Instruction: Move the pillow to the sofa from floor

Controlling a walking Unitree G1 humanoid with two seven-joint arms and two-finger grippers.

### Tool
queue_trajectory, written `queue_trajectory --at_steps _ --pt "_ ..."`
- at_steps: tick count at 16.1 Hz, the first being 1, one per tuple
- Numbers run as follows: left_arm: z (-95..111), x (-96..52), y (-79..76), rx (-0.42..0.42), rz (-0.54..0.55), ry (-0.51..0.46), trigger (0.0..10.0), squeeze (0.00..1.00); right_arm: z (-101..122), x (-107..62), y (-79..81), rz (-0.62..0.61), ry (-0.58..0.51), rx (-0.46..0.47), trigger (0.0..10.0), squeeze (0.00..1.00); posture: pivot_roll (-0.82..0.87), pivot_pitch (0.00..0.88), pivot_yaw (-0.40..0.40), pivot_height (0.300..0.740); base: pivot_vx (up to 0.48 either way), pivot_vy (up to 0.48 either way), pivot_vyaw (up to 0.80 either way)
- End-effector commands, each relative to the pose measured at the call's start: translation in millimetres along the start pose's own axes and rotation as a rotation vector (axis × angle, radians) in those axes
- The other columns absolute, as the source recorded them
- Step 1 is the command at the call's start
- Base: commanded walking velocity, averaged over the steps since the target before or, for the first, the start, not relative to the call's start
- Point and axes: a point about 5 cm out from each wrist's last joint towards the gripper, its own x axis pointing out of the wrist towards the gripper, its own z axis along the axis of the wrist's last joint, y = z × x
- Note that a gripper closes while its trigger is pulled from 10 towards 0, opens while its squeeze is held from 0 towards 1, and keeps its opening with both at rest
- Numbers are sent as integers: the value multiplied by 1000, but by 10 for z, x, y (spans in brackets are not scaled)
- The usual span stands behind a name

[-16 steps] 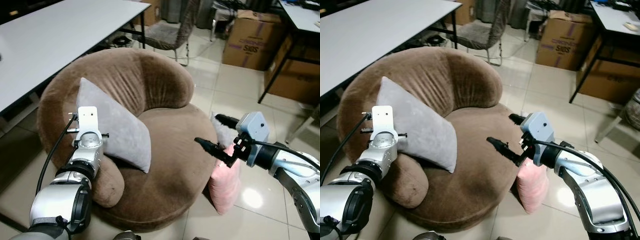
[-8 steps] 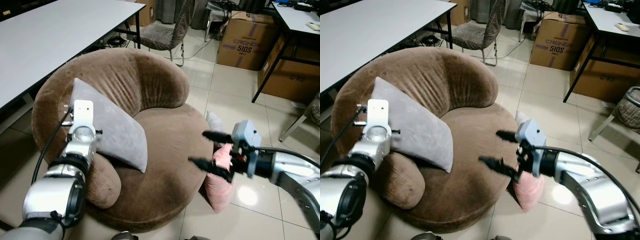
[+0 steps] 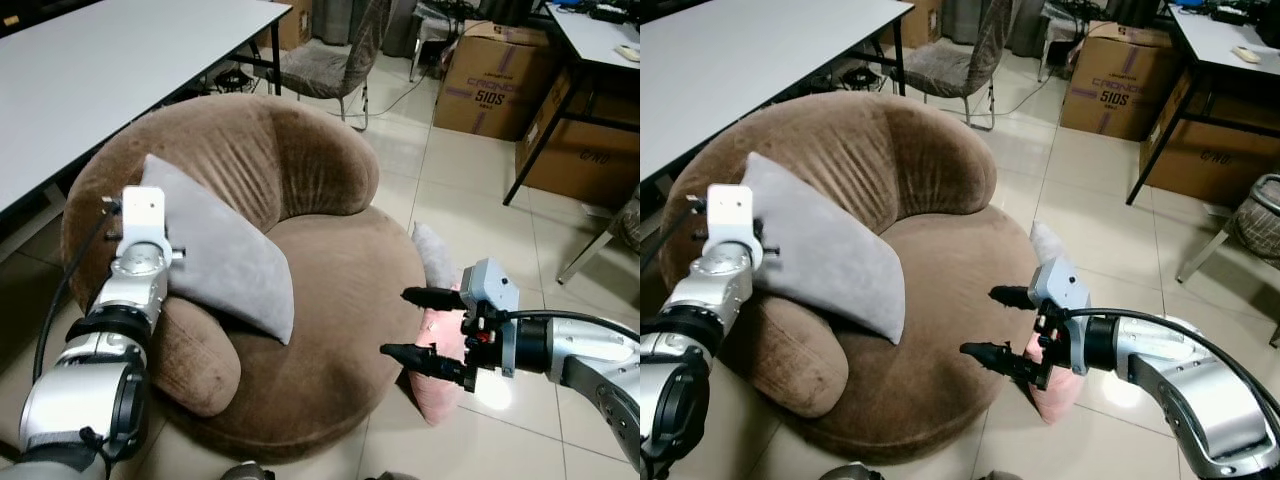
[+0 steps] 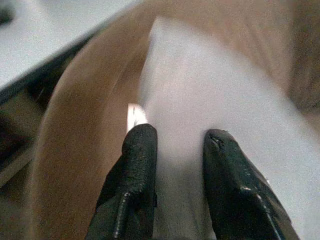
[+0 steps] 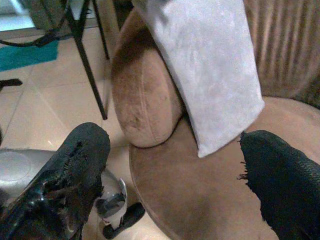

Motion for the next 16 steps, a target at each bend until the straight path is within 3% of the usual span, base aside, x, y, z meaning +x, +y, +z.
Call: queue_trajectory --at_steps 1,3,4,6,7,8,9,11,15,16 --pt "270 -2 22 -38 -57 -137 10000 1000 47 -48 -38 -44 -16 0 10000 0 -76 0 -13 740 0 0 0" --pt "485 -255 -32 -112 -213 -320 10000 1000 238 -8 -74 -225 -264 41 10000 0 -62 0 -6 740 0 0 0" --pt "531 -421 -66 -144 -269 -363 10000 1000 287 38 -31 -238 -342 87 10000 0 -59 0 -6 740 0 0 0" --pt "545 -580 -114 -177 -317 -385 10000 1000 297 76 -5 -283 -379 126 10000 0 -52 0 -8 740 0 0 0" --pt "561 -821 -243 -154 -394 -445 10000 1000 284 96 -49 -442 -418 117 10000 0 -37 0 -17 740 0 0 0" --pt "509 -1072 -413 -103 -440 -487 10000 1000 212 64 -102 -612 -427 183 10000 0 -24 0 -23 740 0 0 0" --pt "415 -1201 -488 -112 -443 -457 10000 1000 174 30 -110 -705 -447 233 10000 0 -22 0 -22 740 0 0 0" --pt "233 -1246 -509 -66 -405 -384 10000 1000 176 28 -113 -785 -496 302 10000 0 -28 0 -19 740 0 0 0" --pt "124 -1267 -501 23 -365 -307 10000 937 203 21 -208 -967 -469 222 10000 0 -20 0 -24 740 0 -392 0" --pt "110 -1253 -477 52 -336 -299 10000 933 138 15 -250 -1036 -403 230 10000 0 -19 0 -24 740 0 -390 0"
